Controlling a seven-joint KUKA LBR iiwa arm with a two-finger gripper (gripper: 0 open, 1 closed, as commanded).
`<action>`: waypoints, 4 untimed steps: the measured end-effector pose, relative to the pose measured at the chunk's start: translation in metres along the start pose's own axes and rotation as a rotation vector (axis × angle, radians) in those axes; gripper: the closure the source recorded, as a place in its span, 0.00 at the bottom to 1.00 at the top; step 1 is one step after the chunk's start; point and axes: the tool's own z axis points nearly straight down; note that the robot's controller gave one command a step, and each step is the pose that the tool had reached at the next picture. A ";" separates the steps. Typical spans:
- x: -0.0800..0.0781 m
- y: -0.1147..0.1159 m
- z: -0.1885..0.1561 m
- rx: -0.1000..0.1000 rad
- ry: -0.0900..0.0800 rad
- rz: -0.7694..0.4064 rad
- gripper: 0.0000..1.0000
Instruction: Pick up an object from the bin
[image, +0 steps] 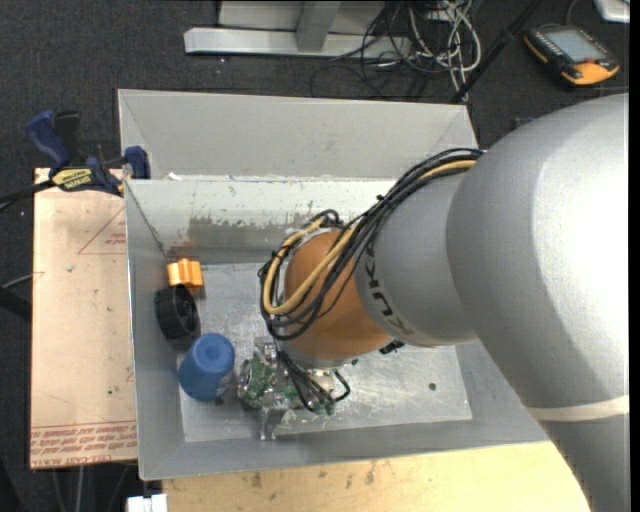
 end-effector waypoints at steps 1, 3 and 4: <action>0.001 0.000 -0.005 0.001 0.008 0.000 1.00; 0.001 0.000 -0.018 0.001 0.013 0.000 1.00; 0.002 0.000 -0.024 0.002 0.018 0.000 1.00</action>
Offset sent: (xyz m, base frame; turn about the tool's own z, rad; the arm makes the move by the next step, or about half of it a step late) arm -0.0001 0.0000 0.0131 0.0000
